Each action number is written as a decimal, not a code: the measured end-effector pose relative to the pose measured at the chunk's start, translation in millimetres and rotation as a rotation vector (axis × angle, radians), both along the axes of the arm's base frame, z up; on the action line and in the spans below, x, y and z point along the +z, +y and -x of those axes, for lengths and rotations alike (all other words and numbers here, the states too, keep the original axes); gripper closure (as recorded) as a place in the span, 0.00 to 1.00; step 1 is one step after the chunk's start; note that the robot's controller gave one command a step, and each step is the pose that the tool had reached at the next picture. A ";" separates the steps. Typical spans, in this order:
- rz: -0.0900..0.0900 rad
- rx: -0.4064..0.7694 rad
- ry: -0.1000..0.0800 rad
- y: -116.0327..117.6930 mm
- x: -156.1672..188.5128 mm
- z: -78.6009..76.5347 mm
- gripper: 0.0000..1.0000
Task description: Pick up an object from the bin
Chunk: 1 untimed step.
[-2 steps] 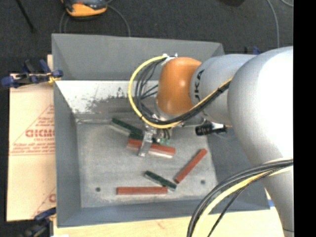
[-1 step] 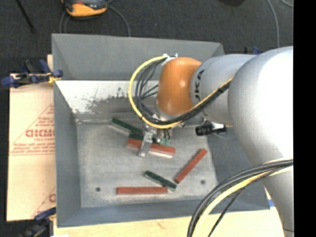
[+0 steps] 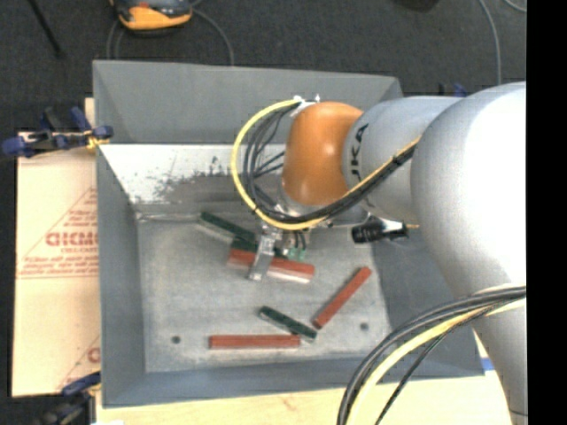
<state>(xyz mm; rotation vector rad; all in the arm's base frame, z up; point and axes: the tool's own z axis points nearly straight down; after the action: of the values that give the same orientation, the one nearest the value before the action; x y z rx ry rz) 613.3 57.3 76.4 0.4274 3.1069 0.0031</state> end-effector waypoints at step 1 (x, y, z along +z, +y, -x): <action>0.000 -0.001 0.010 -0.3 18.2 2.3 1.00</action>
Offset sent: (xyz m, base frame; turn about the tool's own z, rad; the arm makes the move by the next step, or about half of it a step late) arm 0.0002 0.0000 0.0904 0.0000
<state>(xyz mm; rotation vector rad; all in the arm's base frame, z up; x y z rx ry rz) 611.0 57.0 94.6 0.4295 3.1164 0.0008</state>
